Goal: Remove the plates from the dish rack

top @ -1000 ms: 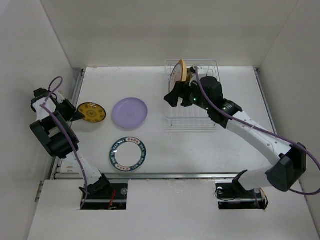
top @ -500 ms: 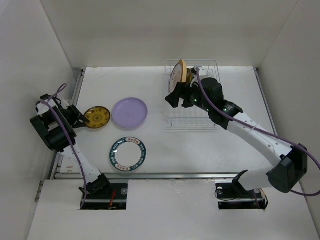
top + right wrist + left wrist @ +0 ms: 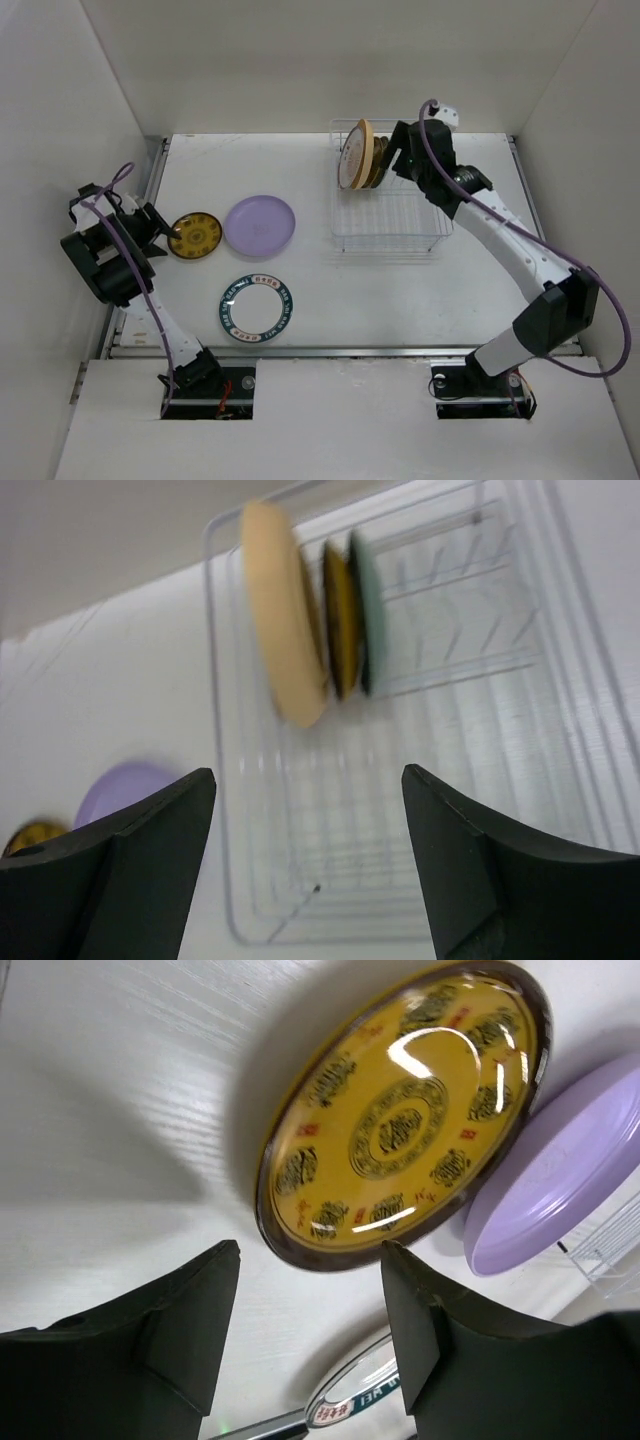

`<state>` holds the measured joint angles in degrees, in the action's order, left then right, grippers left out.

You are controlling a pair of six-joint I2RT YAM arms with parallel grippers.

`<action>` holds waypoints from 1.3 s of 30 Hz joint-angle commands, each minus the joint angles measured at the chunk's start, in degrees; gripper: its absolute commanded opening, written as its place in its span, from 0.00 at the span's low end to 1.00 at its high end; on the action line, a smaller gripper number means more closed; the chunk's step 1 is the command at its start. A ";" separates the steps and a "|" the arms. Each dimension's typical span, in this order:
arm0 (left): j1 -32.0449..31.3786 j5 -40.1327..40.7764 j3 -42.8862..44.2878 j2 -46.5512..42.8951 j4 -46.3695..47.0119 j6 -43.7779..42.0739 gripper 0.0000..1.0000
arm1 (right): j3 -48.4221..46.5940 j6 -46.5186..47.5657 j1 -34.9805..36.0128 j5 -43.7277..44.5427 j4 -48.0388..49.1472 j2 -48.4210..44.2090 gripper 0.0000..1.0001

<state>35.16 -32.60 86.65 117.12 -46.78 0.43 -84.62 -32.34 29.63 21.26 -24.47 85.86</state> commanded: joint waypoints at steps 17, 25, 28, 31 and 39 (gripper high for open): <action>-2.20 4.74 -1.13 -23.33 -1.56 -5.61 0.60 | -28.76 4.14 -7.83 13.72 -4.54 34.63 0.51; -2.20 3.60 -1.66 -25.71 -3.13 -7.46 0.62 | -28.76 4.74 -8.36 7.40 -0.32 39.55 0.51; -2.20 3.60 -1.66 -26.42 -3.14 -7.98 0.62 | -29.46 4.74 -8.36 5.90 -0.32 41.40 0.41; -2.20 3.60 -1.66 -27.82 -3.66 -7.98 0.62 | -29.46 4.74 -8.36 5.02 -0.32 40.09 0.22; -2.20 0.44 -2.19 -32.56 -4.72 -7.38 0.64 | -28.76 11.67 -8.36 12.48 1.62 31.22 0.00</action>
<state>32.84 -29.12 85.27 89.47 -49.98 -6.61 -111.85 -23.07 21.65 29.50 -26.50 125.10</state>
